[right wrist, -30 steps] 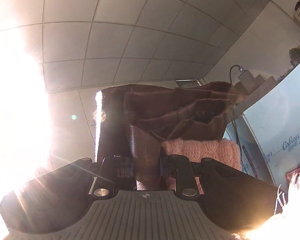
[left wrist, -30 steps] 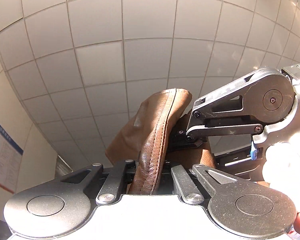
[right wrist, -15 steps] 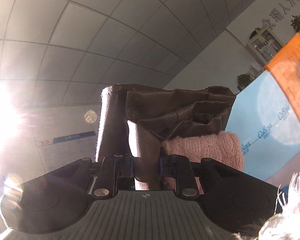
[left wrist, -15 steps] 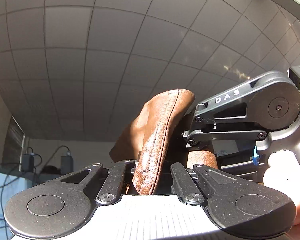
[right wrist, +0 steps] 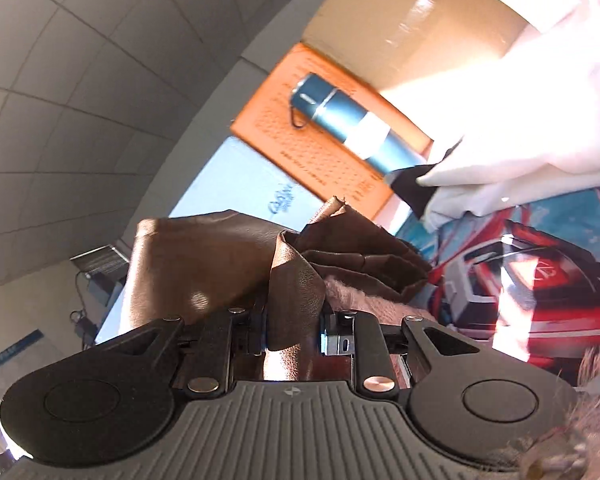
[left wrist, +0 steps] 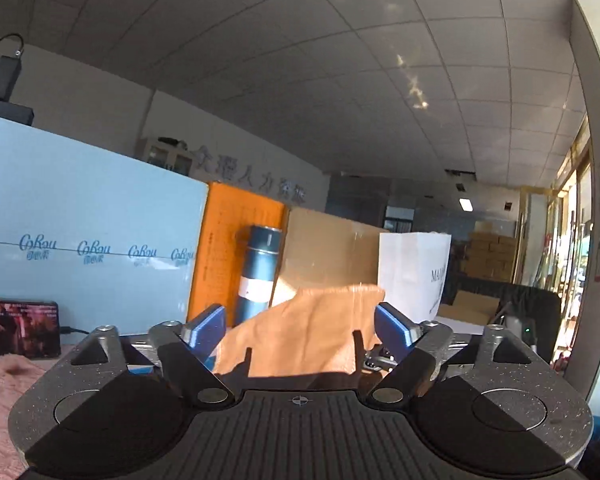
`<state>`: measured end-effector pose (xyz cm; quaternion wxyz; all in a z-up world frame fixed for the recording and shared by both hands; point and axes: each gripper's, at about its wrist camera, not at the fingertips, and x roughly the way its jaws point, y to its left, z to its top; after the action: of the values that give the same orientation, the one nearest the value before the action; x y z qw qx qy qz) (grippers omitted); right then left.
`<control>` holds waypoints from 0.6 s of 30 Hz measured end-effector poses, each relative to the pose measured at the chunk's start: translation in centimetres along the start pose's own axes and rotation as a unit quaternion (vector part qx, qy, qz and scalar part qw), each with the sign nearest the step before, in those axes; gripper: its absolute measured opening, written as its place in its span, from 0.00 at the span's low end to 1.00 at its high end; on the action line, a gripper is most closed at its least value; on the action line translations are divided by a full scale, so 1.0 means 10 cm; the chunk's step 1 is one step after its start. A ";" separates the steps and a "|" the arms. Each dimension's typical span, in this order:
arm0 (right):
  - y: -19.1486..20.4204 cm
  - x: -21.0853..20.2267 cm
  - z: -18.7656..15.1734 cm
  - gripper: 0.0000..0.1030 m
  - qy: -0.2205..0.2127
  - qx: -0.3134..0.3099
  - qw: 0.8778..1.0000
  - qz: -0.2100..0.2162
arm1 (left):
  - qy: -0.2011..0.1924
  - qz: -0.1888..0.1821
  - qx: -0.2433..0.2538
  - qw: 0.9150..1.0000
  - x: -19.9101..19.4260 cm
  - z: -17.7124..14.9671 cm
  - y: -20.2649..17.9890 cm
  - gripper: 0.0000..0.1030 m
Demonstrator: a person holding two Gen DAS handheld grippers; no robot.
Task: Fold clothes
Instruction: 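Lift the brown leather jacket with the right tool while the left tool opens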
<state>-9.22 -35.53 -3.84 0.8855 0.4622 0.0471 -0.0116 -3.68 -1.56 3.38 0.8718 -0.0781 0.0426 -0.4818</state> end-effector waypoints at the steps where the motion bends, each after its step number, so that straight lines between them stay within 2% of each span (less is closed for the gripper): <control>1: -0.07 -0.01 0.00 0.19 -0.001 0.008 1.000 -0.008 | 0.013 -0.002 0.004 1.000 -0.04 0.01 0.07 0.90; 3: -0.16 -0.02 0.00 0.19 -0.002 0.024 1.000 -0.019 | 0.056 -0.007 0.019 0.998 -0.05 -0.02 0.21 0.96; 4: -0.20 -0.01 0.00 0.20 0.000 0.030 0.999 -0.022 | 0.084 -0.004 0.044 0.995 -0.03 -0.05 0.17 0.97; 7: -0.21 -0.02 -0.01 0.24 -0.003 0.036 0.999 -0.024 | 0.186 0.022 0.102 0.977 0.03 -0.17 0.09 0.99; 10: -0.23 -0.03 0.00 0.35 -0.001 0.051 0.998 -0.025 | 0.254 0.013 0.130 0.958 0.12 -0.42 -0.03 0.99; 11: -0.24 -0.04 0.00 0.42 0.000 0.057 0.998 -0.025 | 0.273 0.007 0.136 0.952 0.18 -0.50 -0.06 0.99; 12: -0.25 -0.04 0.01 0.46 0.001 0.062 0.998 -0.025 | 0.290 0.004 0.140 0.947 0.26 -0.57 -0.08 0.99; 14: -0.25 -0.12 0.03 0.63 0.002 0.072 0.997 -0.021 | 0.315 0.003 0.143 0.938 0.43 -0.68 -0.10 0.99; 17: -0.20 -0.34 0.05 0.80 -0.012 0.058 0.998 -0.017 | 0.318 0.008 0.154 0.936 0.56 -0.70 -0.12 0.99; 18: -0.18 -0.43 0.06 0.82 -0.014 0.051 0.998 -0.017 | 0.315 0.008 0.160 0.936 0.57 -0.69 -0.13 0.99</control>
<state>-13.53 -37.14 -4.55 0.8610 0.5057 0.0414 -0.0352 -2.73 -7.73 -3.19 0.8186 0.2179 0.2379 -0.4752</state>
